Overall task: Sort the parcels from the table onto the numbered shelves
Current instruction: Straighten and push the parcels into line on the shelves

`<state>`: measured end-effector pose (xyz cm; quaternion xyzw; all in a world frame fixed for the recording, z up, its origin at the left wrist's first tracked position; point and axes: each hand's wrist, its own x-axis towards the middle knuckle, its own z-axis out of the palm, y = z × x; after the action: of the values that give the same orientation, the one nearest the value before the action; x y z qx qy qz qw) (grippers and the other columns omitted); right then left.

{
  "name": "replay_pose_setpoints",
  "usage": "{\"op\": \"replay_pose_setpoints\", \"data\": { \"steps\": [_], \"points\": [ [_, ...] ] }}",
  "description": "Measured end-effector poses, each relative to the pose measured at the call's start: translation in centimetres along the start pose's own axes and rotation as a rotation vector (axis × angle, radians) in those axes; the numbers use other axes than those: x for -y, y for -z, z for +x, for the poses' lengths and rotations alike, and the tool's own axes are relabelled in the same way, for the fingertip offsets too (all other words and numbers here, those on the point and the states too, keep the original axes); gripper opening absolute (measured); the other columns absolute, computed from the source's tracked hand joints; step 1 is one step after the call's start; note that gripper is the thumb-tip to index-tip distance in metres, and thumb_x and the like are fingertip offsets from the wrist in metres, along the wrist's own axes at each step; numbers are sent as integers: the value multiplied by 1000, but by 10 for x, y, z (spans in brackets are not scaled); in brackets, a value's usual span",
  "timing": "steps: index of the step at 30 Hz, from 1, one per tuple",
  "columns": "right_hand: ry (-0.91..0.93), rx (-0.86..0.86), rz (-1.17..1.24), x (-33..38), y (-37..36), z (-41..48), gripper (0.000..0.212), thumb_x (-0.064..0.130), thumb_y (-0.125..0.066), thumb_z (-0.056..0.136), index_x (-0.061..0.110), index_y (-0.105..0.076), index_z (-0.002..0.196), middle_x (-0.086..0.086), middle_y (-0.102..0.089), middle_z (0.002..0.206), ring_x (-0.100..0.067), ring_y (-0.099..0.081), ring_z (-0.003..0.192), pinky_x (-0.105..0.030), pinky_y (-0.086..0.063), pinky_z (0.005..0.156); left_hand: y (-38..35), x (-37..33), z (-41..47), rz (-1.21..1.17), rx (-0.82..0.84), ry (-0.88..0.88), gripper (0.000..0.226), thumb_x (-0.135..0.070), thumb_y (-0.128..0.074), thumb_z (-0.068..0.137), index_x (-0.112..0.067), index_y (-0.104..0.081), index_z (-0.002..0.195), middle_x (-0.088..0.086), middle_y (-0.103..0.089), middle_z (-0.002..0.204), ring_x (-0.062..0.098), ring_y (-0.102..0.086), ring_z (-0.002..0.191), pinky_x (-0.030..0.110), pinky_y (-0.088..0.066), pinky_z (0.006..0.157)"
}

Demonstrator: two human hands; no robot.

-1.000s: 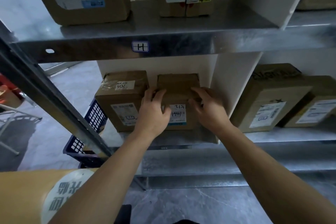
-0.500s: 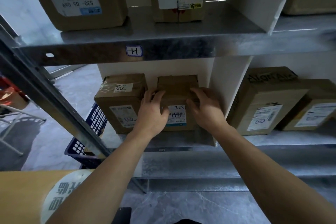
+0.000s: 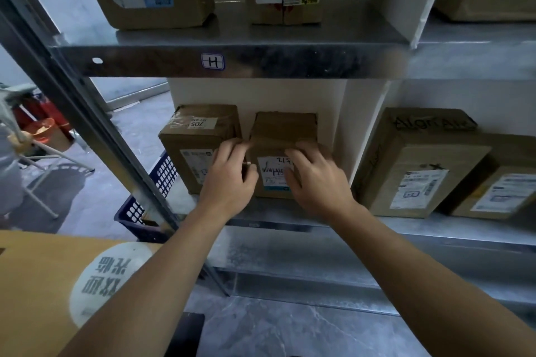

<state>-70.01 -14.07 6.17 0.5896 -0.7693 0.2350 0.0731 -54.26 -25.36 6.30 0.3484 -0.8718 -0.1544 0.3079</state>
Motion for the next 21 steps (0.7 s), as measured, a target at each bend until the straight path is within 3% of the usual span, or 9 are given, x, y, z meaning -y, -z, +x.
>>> {"op": "replay_pose_setpoints", "data": {
  "steps": [3,8,11,21],
  "points": [
    [32,6,-34,2,-1,-15,39,36,-58,96,19,-55,131,-11,-53,136,-36,-53,119,-51,-55,84,3,-2,-16,19,-12,10,39,-21,-57,93,-16,-53,132,1,-44,135,18,-46,124,29,-42,99],
    [70,-63,-91,2,7,-33,41,37,-53,95,16,-58,130,-14,-49,144,-35,-40,135,-53,-45,101,11,-6,-36,17,-28,-12,41,-22,-56,94,-15,-52,133,-2,-43,134,17,-49,117,36,-48,97],
    [34,-71,-77,5,16,-46,38,36,-55,96,17,-58,129,-14,-49,144,-34,-36,139,-53,-39,108,17,-12,-48,23,-21,-37,41,-23,-56,94,-16,-52,133,-2,-44,134,15,-45,122,31,-45,99],
    [-171,-71,-93,-14,51,-131,40,34,-57,98,18,-54,135,-8,-53,135,-30,-46,129,-48,-45,101,-6,-70,-90,-121,64,-132,39,-19,-56,95,-11,-54,133,2,-46,133,17,-43,126,32,-39,105]
  ]
}}
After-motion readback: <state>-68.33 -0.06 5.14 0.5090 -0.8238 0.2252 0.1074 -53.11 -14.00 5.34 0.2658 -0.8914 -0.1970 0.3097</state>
